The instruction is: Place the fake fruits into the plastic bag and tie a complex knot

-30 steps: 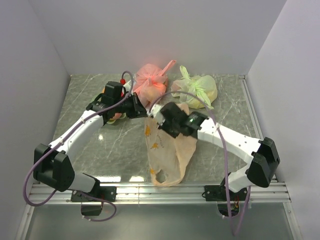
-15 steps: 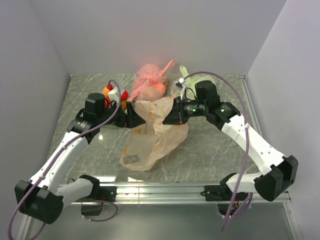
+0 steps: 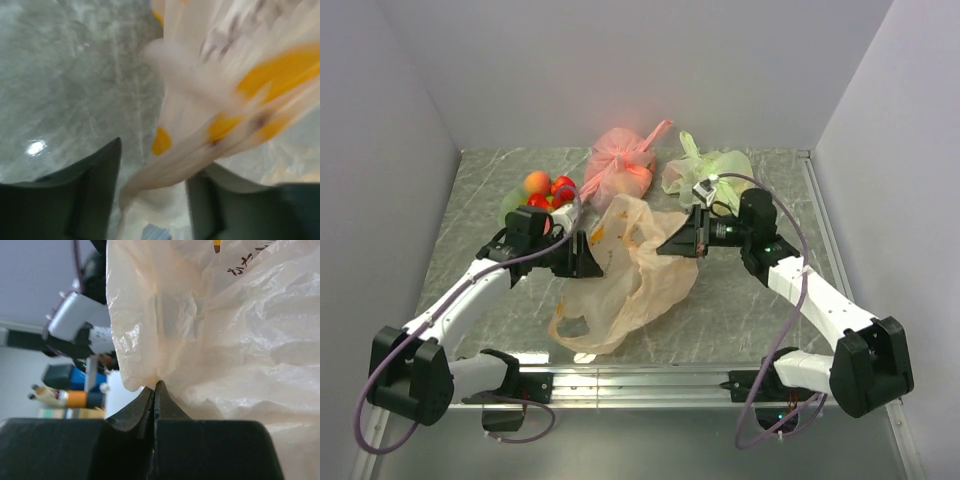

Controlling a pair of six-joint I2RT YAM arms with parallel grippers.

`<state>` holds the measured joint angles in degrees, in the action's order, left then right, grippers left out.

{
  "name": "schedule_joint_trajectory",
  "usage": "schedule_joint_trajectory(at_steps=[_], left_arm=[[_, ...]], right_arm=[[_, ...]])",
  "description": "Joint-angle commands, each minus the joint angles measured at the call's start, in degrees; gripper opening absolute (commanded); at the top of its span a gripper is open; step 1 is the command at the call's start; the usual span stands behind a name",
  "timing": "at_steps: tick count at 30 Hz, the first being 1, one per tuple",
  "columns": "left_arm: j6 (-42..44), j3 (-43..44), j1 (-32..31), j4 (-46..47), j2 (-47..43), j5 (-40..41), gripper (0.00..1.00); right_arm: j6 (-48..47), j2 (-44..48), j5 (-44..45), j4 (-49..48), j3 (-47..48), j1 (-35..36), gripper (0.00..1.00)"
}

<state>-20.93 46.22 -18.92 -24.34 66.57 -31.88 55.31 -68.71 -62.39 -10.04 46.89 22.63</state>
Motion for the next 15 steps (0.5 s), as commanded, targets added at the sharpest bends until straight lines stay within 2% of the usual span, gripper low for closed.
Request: schedule_joint_trajectory(at_steps=[1,2,3,4,5,6,7,8,10,11,12,14,15], left_arm=[[1.68,0.27,1.68,2.80,2.50,-11.60,0.53],[1.77,0.80,2.73,3.50,2.95,-19.81,0.18],[1.68,1.68,3.70,3.25,3.39,-23.28,0.05],[1.33,4.38,5.10,2.81,3.74,-26.54,0.00],[1.50,6.06,5.47,2.02,3.92,-28.92,0.00],[1.94,7.99,5.56,-1.64,4.10,-30.42,0.00],[2.81,11.84,5.47,-3.94,4.62,-29.74,0.00],[2.39,13.36,5.47,-5.88,4.80,-29.21,0.00],[0.72,17.13,5.30,-10.62,6.20,-27.45,0.00],[0.28,18.37,5.03,-12.47,6.99,-26.40,0.00],[-0.25,19.78,4.42,-17.01,9.00,-25.78,0.00],[-3.31,22.51,3.71,-17.94,10.07,-22.53,0.00],[-4.98,22.51,3.71,-17.42,9.38,-21.66,0.00]], right_arm=[[13.93,0.07,-4.92,-18.86,-2.07,-3.73,0.00],[13.95,0.50,-5.46,-16.26,-2.59,-6.09,0.00],[13.08,0.77,-5.90,-14.24,-3.12,-7.59,0.00],[11.24,1.29,-6.34,-10.47,-3.30,-9.17,0.00],[1.91,2.43,-5.82,-4.43,-2.17,-11.62,0.00],[-5.58,2.52,-4.94,13.03,-0.33,-15.30,0.00],[-14.00,2.09,-2.85,22.69,2.30,-16.38,0.00],[-28.53,0.78,3.70,38.19,8.33,-16.57,0.15],[-37.86,-1.85,9.28,45.87,13.64,-16.22,0.28],[-39.65,-2.56,14.00,50.60,18.54,-16.22,0.58],[-40.97,-3.09,15.88,52.04,21.02,-16.13,0.64],[-45.36,-3.98,20.52,55.03,28.29,-15.95,0.90],[-46.86,-4.33,22.21,56.00,30.78,-15.43,0.92]])
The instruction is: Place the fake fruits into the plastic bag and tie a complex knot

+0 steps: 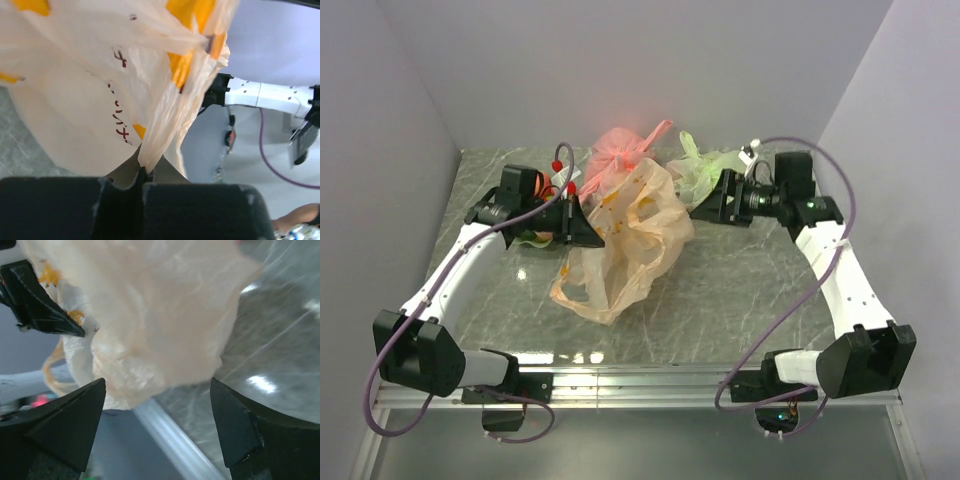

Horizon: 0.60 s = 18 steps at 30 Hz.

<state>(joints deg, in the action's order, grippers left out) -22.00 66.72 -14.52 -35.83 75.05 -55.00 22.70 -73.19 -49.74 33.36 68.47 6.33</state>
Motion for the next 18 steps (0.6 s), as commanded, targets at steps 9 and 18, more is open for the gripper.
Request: schedule_joint_trajectory(at_steps=[9,18], left_arm=[[-9.22,2.18,-2.52,-3.27,2.03,-0.36,0.00],[-0.33,7.19,-6.47,-8.64,3.61,2.26,0.00]], right_arm=[[-29.53,-0.90,31.08,11.56,18.46,20.38,0.97],[-70.04,-10.13,20.39,18.21,39.54,23.54,0.99]])
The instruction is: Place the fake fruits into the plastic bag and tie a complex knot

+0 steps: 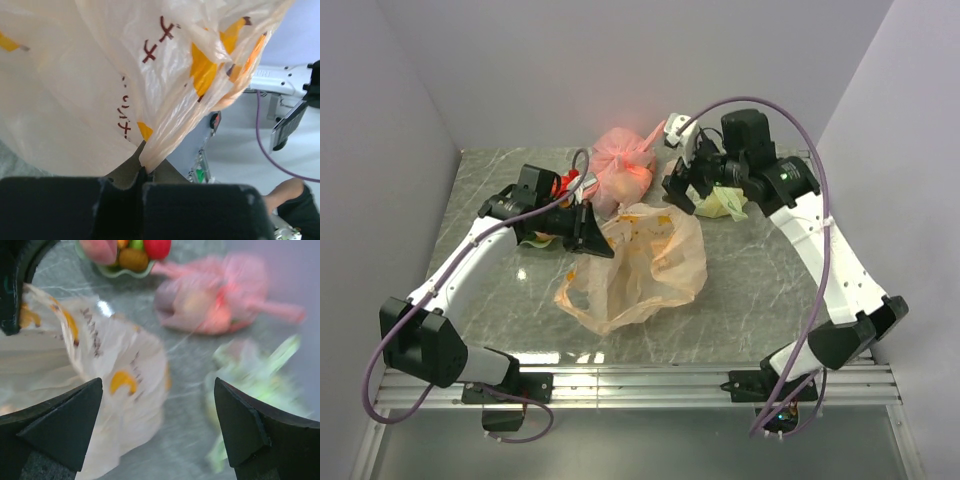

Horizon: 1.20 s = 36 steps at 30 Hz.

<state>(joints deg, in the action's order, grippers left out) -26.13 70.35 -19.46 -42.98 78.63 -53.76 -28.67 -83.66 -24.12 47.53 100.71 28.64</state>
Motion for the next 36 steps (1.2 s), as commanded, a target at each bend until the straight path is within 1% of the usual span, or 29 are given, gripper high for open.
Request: schedule_joint_trajectory(at_steps=[1,3,5,7,9,10,11,13,14,15,17,19,20,21,22,23,24,25,26,27,28,29,30,31,32,33,34,35,36], left_arm=[[4.15,3.83,-1.80,-1.49,0.21,1.20,0.00],[5.03,4.79,-2.24,-1.58,0.99,1.37,0.00],[5.82,5.94,-2.25,-1.75,1.96,0.85,0.00],[6.79,7.34,-2.33,-2.19,3.27,0.93,0.00],[8.45,8.49,-2.33,-3.77,4.25,-0.73,0.00],[11.42,9.71,-2.42,-4.39,5.03,-2.04,0.00],[13.11,10.16,-2.51,-5.78,5.30,-4.58,0.00],[17.22,11.38,-3.12,-7.28,6.53,-6.87,0.01],[18.99,11.74,-3.30,-8.25,6.88,-8.37,0.02],[20.84,12.18,-3.39,-10.17,7.24,-11.08,0.02],[23.75,13.41,-3.83,-11.42,7.94,-12.77,0.00],[25.50,14.02,-4.00,-13.00,8.21,-15.58,0.00],[27.52,13.94,-4.09,-13.35,8.12,-16.81,0.00],[28.23,13.85,-4.09,-13.88,8.12,-17.69,0.00],[29.37,13.42,-4.09,-14.32,8.12,-20.40,0.00],[30.08,13.41,-4.18,-14.76,8.12,-21.29,0.00],[30.78,13.41,-4.18,-15.02,8.03,-21.74,0.00],[30.79,13.67,-4.09,-14.50,7.86,-19.83,0.00],[31.05,14.20,-3.92,-14.41,7.85,-18.24,0.00],[31.31,16.03,-3.48,-14.50,8.46,-16.83,0.05],[31.14,17.27,-2.00,-14.41,8.82,-15.78,0.13],[29.75,18.41,-0.94,-11.97,9.17,-12.63,0.24],[23.21,19.99,1.68,-8.56,9.09,-10.77,0.30],[20.18,20.61,3.10,-5.56,8.82,-8.58,0.37],[17.37,20.62,4.51,2.64,8.30,-5.69,0.52],[11.77,20.19,6.61,6.90,6.64,-2.87,0.60],[9.72,19.75,7.33,10.60,5.58,-0.23,0.70],[7.35,18.70,8.03,17.42,3.48,4.06,0.84],[6.63,18.16,8.82,19.58,2.59,6.97,0.91]], right_arm=[[-25.32,-0.36,-6.02,5.72,8.62,2.11,0.99],[-31.85,-1.06,-6.38,9.68,8.54,5.00,0.99],[-34.34,-2.64,-8.13,13.19,8.63,6.68,0.99],[-33.65,-4.14,-10.23,16.88,9.50,7.65,0.99],[-31.46,-6.42,-12.35,19.87,10.91,8.27,0.99],[-30.84,-6.87,-13.31,20.15,10.57,8.36,0.99],[-29.53,-7.22,-13.58,19.71,8.30,8.53,0.99],[-27.07,-6.96,-12.98,14.55,4.35,8.80,1.00],[-26.62,-6.78,-11.84,12.26,0.23,8.88,1.00],[-26.27,-6.87,-11.13,8.15,-1.72,8.80,1.00],[-25.13,-7.75,-9.29,3.91,-6.02,8.88,1.00],[-24.34,-9.41,-8.40,0.30,-7.62,8.80,1.00],[-23.81,-10.03,-7.79,-0.59,-8.50,8.80,0.97],[-23.11,-10.56,-7.09,-1.90,-8.86,8.71,0.92],[-21.28,-11.43,-6.21,-2.43,-9.12,8.62,0.84],[-20.65,-11.79,-6.12,-1.13,-9.04,8.19,0.58],[-19.60,-12.05,-6.46,0.18,-8.51,7.83,0.40],[-17.15,-12.58,-7.16,2.63,-7.55,6.53,0.19],[-15.56,-12.76,-7.78,8.49,-5.11,5.99,0.00],[-13.63,-12.58,-9.79,10.98,-4.38,4.85,0.00],[-9.09,-11.63,-10.59,13.01,-4.29,3.97,0.00],[-5.82,-10.66,-11.21,14.33,-5.42,2.05,0.00],[-2.22,-9.43,-12.17,14.96,-6.65,1.07,0.00],[4.25,-6.81,-13.14,14.96,-8.05,0.19,0.00],[7.80,-5.39,-14.28,14.79,-11.38,-1.99,0.00],[11.75,-4.07,-14.99,12.96,-13.32,-2.97,0.00],[20.49,-2.23,-16.12,11.90,-15.17,-4.37,0.00],[24.58,-1.69,-17.27,10.93,-18.41,-7.43,0.00],[28.45,-1.16,-19.19,9.88,-20.53,-9.72,0.00]])
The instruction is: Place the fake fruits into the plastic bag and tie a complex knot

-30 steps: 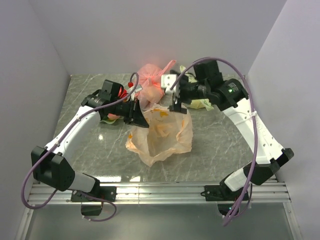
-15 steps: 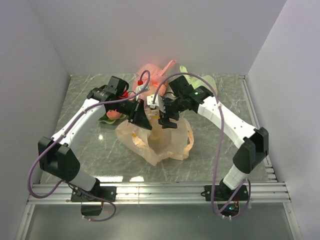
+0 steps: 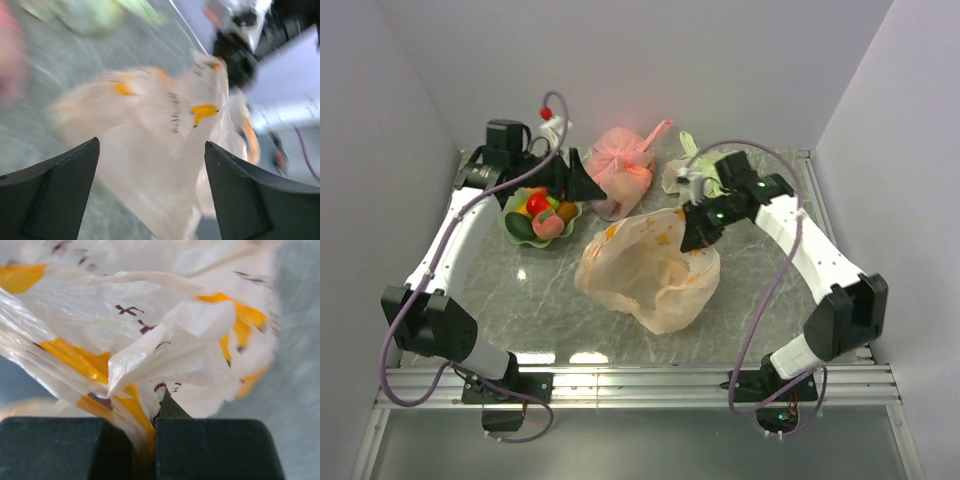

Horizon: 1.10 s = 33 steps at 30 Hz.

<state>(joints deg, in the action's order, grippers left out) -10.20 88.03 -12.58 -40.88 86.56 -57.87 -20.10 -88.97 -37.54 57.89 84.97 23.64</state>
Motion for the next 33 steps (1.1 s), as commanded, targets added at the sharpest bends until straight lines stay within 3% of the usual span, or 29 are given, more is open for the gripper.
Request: schedule_joint_trajectory(at_steps=[1,5,11,15,22,33], left_arm=[[-9.49,0.04,2.29,18.98,-6.14,13.89,0.93],[-10.98,-3.73,6.15,20.23,-8.51,23.75,0.98],[-3.70,-7.34,9.24,11.10,-9.66,40.45,0.97],[0.08,-9.44,10.82,7.40,-9.75,44.33,0.97],[4.57,-15.34,11.08,2.48,-9.05,43.45,0.99],[4.13,-16.31,9.16,5.90,-0.44,47.14,0.99]], right_arm=[[28.27,5.81,-8.14,-2.15,-7.16,-7.00,0.00],[44.59,13.81,-13.25,-14.70,-21.56,-17.82,0.00],[58.58,21.99,-6.86,-34.84,-30.73,-19.07,0.00],[58.68,23.14,-0.45,-39.60,-33.98,-18.54,0.00],[59.48,27.79,3.25,-44.96,-41.01,-17.93,0.00],[54.99,29.73,4.49,-45.85,-43.57,-16.87,0.00]])
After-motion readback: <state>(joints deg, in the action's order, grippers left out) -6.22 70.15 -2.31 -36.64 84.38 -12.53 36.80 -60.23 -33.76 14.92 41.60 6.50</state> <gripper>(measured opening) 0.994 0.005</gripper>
